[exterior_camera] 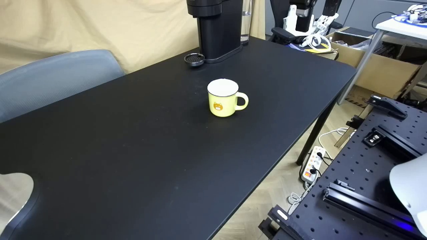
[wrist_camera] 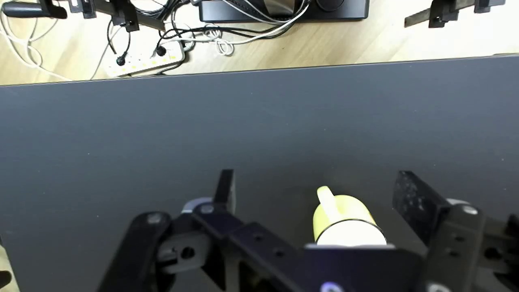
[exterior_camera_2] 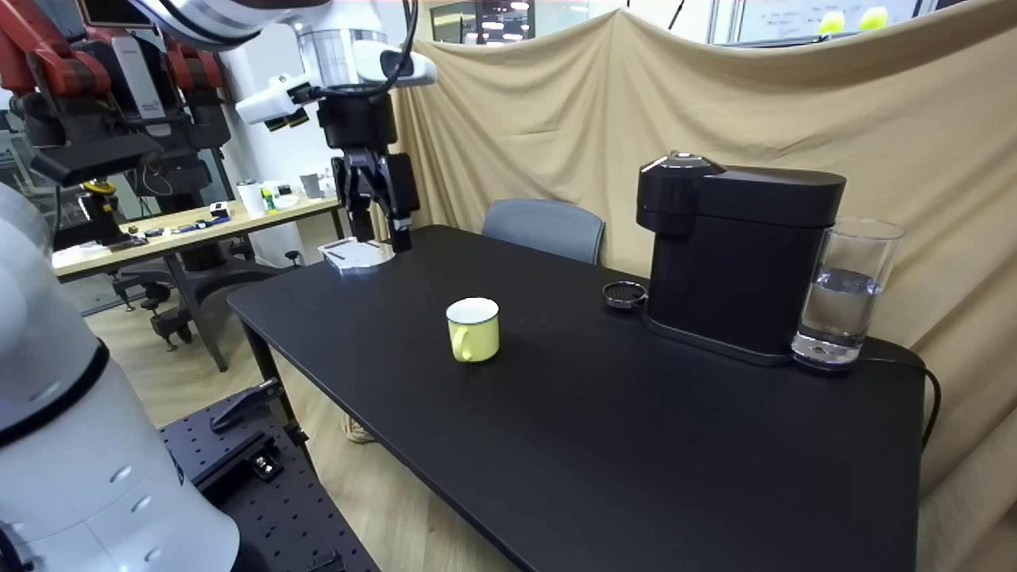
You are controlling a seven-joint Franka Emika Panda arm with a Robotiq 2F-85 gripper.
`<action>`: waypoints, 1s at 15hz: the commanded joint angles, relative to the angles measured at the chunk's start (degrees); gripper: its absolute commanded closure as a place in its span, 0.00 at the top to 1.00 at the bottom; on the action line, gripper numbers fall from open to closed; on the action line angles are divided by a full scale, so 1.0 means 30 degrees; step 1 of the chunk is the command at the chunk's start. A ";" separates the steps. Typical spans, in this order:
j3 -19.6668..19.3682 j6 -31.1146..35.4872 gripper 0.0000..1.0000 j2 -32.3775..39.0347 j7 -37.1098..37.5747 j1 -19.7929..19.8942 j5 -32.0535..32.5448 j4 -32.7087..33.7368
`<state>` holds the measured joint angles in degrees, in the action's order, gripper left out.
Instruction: Move the yellow cup backwards and to the right
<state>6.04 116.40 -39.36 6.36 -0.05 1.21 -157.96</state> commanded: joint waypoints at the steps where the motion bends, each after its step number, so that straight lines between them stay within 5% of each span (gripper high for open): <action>1: -0.0168 -0.0043 1.00 0.0012 0.0101 -0.0179 0.0114 0.0028; 7: -0.0690 0.1160 1.00 0.2020 0.0103 0.0479 0.0298 0.0753; 15: -0.1656 0.9883 1.00 0.9723 -0.0565 0.1060 0.0611 0.3135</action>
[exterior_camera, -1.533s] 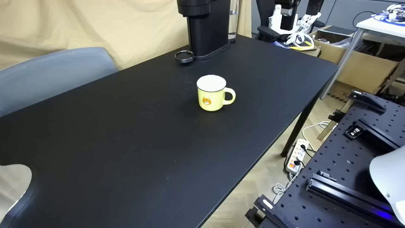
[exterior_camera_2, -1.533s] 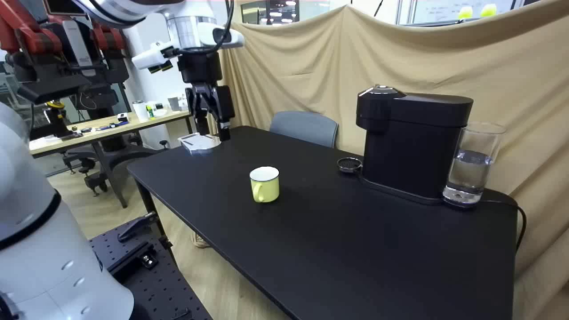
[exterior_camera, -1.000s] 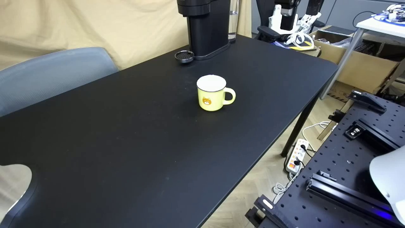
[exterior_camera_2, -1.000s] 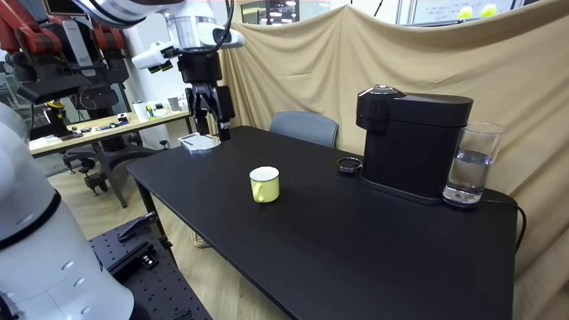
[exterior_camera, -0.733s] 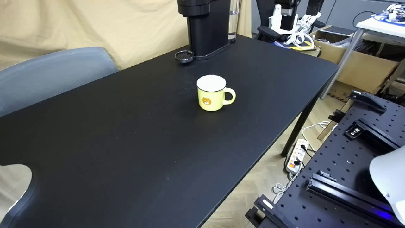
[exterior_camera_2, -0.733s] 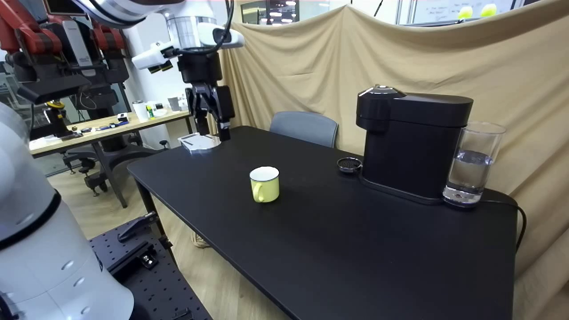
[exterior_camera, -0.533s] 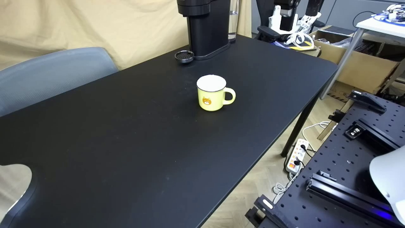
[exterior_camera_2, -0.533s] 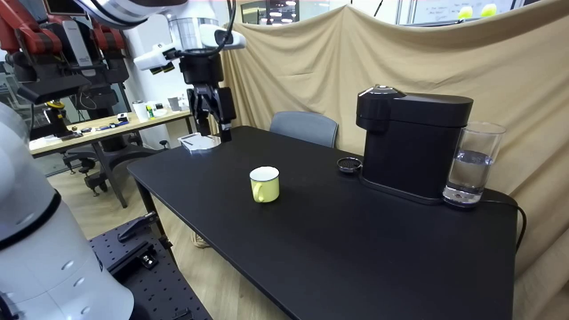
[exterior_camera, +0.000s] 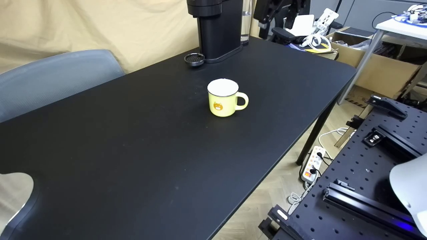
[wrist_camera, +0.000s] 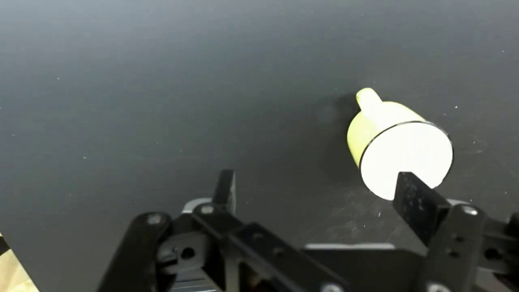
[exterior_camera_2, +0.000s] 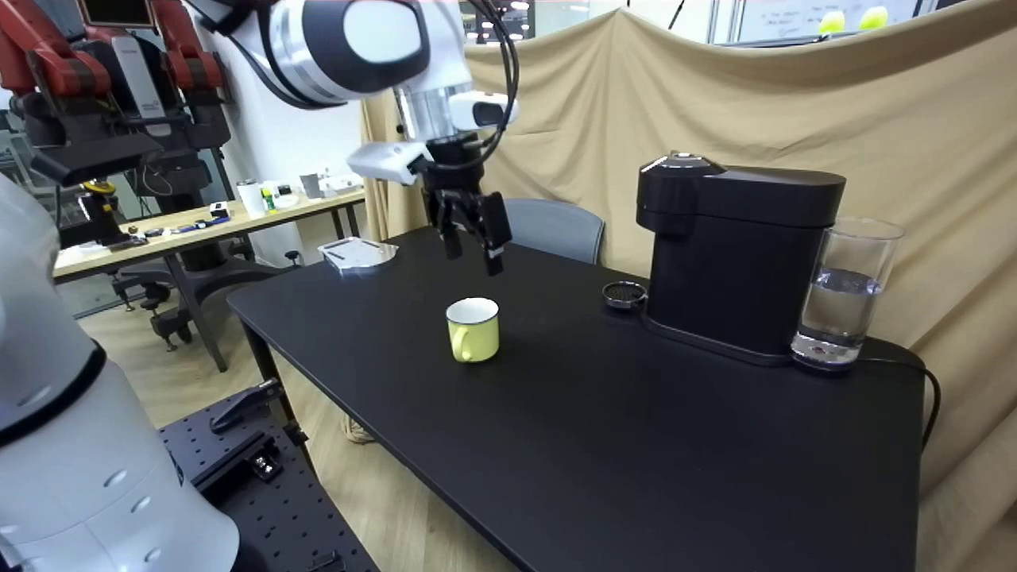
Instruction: Move the yellow cup backwards and to the right
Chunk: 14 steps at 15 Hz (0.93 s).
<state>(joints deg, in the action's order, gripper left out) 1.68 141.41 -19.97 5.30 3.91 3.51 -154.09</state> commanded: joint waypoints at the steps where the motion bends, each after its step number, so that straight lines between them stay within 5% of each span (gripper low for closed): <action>1: -0.0133 0.2097 1.00 0.4343 -0.0328 -0.0421 -0.0215 0.2398; 6: 0.0166 0.0853 1.00 0.7737 -0.1539 -0.1408 -0.0892 0.5074; 7: -0.0035 0.2078 1.00 0.6759 -0.1012 -0.1297 -0.0529 0.3713; 14: -0.0182 0.1680 1.00 0.8944 -0.0625 -0.1596 0.1044 0.5003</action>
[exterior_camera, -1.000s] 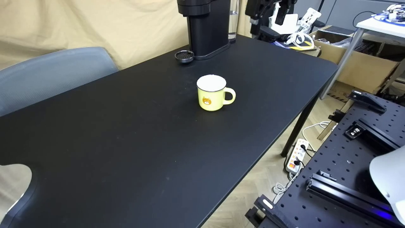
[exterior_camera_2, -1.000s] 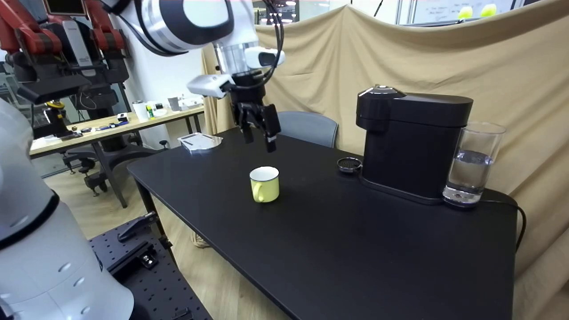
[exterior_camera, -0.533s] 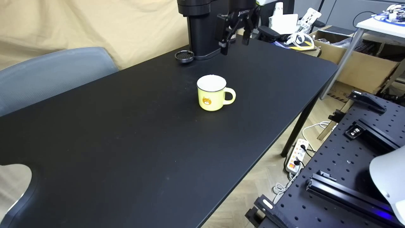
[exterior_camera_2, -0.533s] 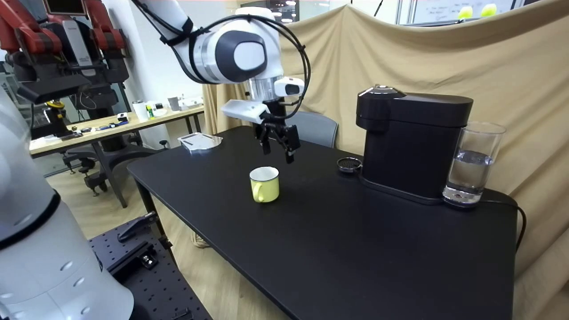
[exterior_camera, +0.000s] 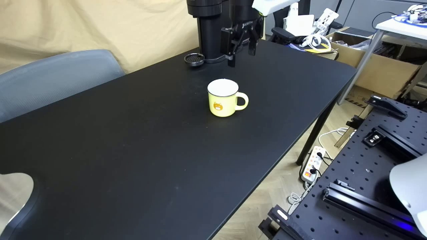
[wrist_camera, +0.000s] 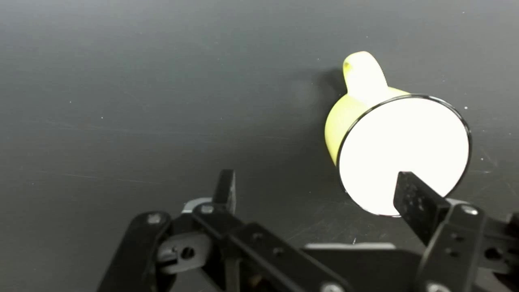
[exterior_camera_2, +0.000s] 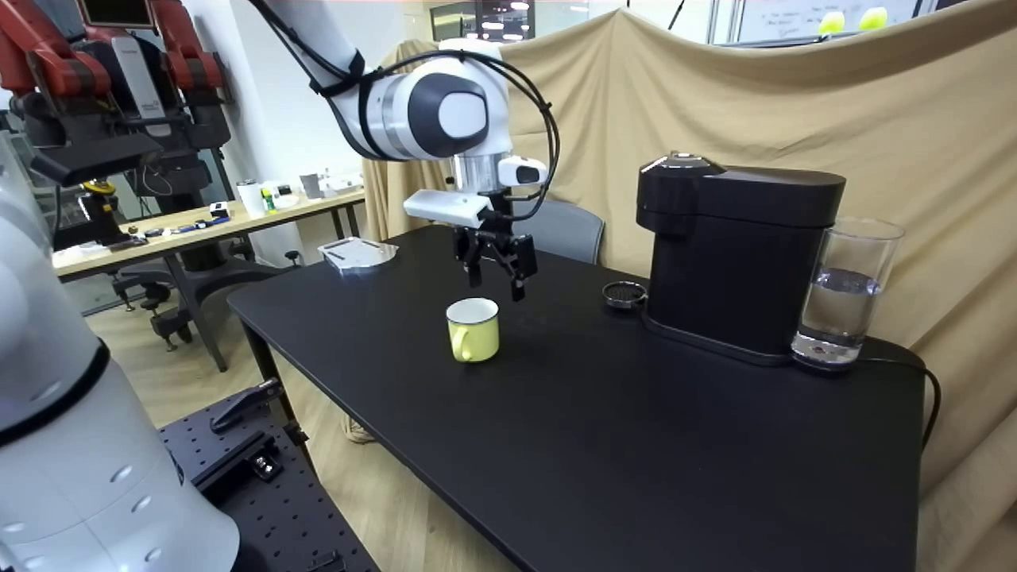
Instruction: Move the yellow cup backwards and to the right
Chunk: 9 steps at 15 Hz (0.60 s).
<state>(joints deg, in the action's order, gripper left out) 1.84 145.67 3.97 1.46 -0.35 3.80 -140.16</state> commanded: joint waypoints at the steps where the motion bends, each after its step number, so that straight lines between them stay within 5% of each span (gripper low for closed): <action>1: -0.0244 0.0335 1.00 0.1478 0.0682 -0.0220 0.1068 0.0568; 9: -0.0611 0.2207 1.00 0.4419 0.1346 -0.1296 0.2698 0.1812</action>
<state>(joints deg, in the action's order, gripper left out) 1.41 151.26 14.04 2.54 -2.40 9.53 -137.64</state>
